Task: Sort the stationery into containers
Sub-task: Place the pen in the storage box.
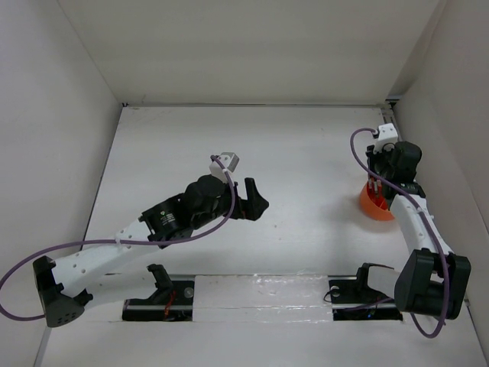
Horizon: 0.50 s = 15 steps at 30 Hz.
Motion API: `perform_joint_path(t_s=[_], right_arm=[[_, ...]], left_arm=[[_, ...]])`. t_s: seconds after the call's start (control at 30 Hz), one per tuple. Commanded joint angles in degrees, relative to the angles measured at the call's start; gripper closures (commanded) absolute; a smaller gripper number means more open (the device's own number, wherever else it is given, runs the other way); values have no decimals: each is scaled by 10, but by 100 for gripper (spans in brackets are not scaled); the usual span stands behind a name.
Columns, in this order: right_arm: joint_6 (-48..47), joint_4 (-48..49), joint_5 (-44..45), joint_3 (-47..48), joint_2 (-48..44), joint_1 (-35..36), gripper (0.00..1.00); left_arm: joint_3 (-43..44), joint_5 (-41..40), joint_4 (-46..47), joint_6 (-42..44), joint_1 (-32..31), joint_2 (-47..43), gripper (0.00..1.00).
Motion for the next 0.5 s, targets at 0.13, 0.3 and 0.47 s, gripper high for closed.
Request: perform_joint_path(t_s=[0.13, 0.3, 0.47], right_arm=[[14, 39, 9, -1, -8, -4, 69], [20, 39, 2, -1, -13, -4, 68], [40, 57, -66, -1, -50, -4, 63]], left_arm=[[2, -1, 14, 9, -3, -13, 0], [7, -6, 9, 9, -3, -13, 0], [7, -26, 3, 9, -3, -19, 0]])
